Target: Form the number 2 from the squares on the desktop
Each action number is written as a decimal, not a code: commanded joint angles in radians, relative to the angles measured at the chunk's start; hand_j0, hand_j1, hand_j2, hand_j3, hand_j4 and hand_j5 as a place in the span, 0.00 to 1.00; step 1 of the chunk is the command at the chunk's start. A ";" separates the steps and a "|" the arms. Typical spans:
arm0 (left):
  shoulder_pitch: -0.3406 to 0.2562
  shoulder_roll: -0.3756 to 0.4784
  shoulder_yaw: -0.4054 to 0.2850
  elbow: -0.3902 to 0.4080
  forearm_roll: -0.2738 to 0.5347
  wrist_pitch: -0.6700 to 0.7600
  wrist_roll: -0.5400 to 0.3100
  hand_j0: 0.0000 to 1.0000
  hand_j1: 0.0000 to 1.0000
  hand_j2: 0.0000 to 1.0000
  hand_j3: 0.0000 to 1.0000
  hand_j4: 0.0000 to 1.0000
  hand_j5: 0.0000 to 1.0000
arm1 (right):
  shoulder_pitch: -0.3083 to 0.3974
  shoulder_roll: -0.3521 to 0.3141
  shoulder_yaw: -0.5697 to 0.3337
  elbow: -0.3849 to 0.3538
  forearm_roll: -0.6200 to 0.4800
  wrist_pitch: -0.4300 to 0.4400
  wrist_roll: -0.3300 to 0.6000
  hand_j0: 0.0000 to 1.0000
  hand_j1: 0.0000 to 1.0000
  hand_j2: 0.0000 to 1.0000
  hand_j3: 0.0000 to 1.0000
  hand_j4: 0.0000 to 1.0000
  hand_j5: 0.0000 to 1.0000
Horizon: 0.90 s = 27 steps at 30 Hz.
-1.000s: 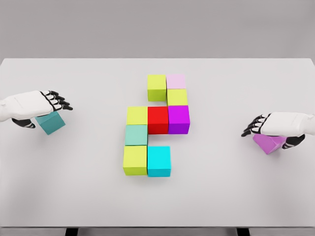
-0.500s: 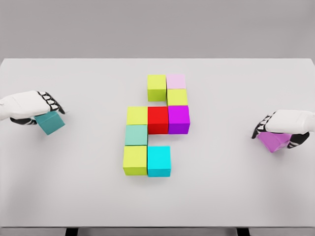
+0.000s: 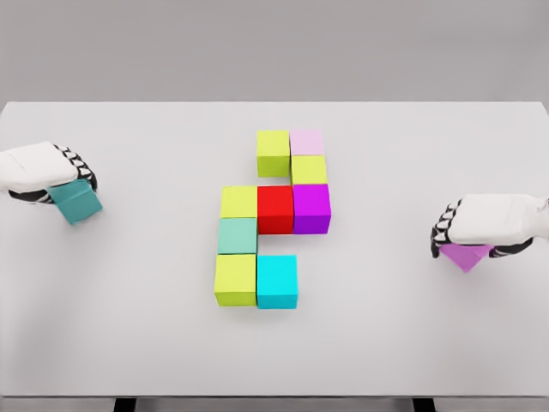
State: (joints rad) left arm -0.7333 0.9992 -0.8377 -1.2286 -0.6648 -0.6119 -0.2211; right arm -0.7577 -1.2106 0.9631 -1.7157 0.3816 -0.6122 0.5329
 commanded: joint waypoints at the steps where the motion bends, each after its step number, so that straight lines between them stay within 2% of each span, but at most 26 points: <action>1: 0.000 -0.013 0.003 0.018 0.005 0.001 0.000 0.62 0.62 0.62 0.62 0.62 0.62 | 0.000 -0.001 -0.003 -0.050 -0.004 0.001 0.009 0.64 0.64 0.64 0.64 0.64 0.64; 3: -0.020 -0.042 0.002 0.049 0.005 0.001 0.000 0.62 0.62 0.62 0.62 0.62 0.62 | 0.000 0.014 -0.001 -0.051 -0.012 0.001 0.007 0.64 0.64 0.64 0.64 0.64 0.64; 9: -0.080 -0.131 -0.003 0.135 -0.004 0.001 -0.003 0.62 0.62 0.62 0.62 0.62 0.62 | -0.005 0.146 0.003 -0.051 -0.020 0.001 0.007 0.64 0.64 0.64 0.64 0.64 0.64; 15: -0.094 -0.143 -0.006 0.140 -0.004 0.001 -0.001 0.62 0.62 0.62 0.62 0.62 0.62 | -0.005 0.221 0.016 -0.051 -0.038 0.001 0.007 0.64 0.64 0.64 0.64 0.64 0.64; 21: -0.144 -0.165 -0.004 0.143 -0.001 0.001 -0.001 0.62 0.62 0.62 0.62 0.62 0.62 | -0.005 0.249 0.052 -0.051 -0.046 0.001 0.012 0.67 0.67 0.67 0.67 0.67 0.67; 22: -0.153 -0.178 -0.004 0.153 -0.001 0.001 -0.001 0.62 0.62 0.62 0.62 0.62 0.62 | -0.005 0.250 0.054 -0.051 -0.046 0.001 0.010 0.71 0.71 0.71 0.71 0.71 0.71; 23: -0.166 -0.195 -0.004 0.166 -0.001 0.001 -0.001 0.62 0.62 0.62 0.62 0.62 0.62 | -0.005 0.247 0.054 -0.051 -0.044 0.001 0.010 0.88 0.88 0.88 0.88 0.88 0.88; 24: -0.175 -0.212 -0.004 0.184 -0.002 0.001 -0.003 0.62 0.62 0.62 0.62 0.62 0.62 | -0.005 0.243 0.051 -0.051 -0.046 0.001 0.007 1.00 1.00 1.00 1.00 1.00 1.00; 27: -0.222 -0.284 -0.001 0.250 -0.001 0.001 -0.029 0.63 0.63 0.63 0.63 0.63 0.63 | -0.005 0.238 0.046 -0.051 -0.046 0.001 0.007 1.00 1.00 1.00 1.00 1.00 1.00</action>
State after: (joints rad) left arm -0.9618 0.7570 -0.8416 -1.0173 -0.6698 -0.6117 -0.2348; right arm -0.7624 -0.9703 1.0109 -1.7670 0.3410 -0.6131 0.5408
